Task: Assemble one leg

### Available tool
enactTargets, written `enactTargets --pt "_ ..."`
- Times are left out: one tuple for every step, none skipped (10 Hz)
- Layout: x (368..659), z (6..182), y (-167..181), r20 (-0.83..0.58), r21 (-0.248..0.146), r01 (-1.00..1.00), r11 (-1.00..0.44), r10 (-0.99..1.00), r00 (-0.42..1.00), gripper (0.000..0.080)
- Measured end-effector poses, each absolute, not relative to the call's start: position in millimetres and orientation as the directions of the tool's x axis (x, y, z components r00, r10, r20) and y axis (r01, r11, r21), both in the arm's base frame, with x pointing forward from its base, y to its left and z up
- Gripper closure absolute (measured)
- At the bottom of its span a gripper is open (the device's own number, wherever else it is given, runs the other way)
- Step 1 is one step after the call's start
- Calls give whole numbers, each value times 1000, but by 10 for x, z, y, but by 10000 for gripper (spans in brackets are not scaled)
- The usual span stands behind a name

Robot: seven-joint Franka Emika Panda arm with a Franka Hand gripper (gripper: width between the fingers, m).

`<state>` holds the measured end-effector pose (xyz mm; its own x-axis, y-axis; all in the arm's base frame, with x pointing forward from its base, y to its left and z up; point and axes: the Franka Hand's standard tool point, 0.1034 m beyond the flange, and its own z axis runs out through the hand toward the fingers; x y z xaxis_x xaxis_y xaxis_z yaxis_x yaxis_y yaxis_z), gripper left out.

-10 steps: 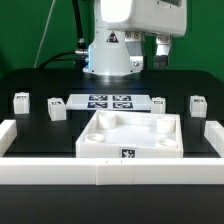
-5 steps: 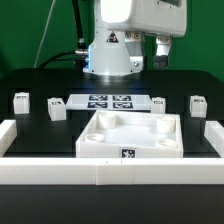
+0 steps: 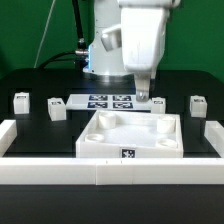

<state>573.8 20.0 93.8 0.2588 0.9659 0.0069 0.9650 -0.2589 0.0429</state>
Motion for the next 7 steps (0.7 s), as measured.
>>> enactTargets --pt "5696 924 122 29 32 949 -313 950 312 150" --pt "5699 929 97 27 34 948 -316 949 315 150" --pt "5695 918 102 26 32 949 -315 949 314 150" --pt "5694 916 98 26 32 948 -315 949 315 150" --pt "5697 912 84 25 30 948 -315 949 315 150" --pt "5692 892 5 8 -16 976 -218 976 218 150" --pt "5723 861 17 19 18 980 -198 980 197 150"
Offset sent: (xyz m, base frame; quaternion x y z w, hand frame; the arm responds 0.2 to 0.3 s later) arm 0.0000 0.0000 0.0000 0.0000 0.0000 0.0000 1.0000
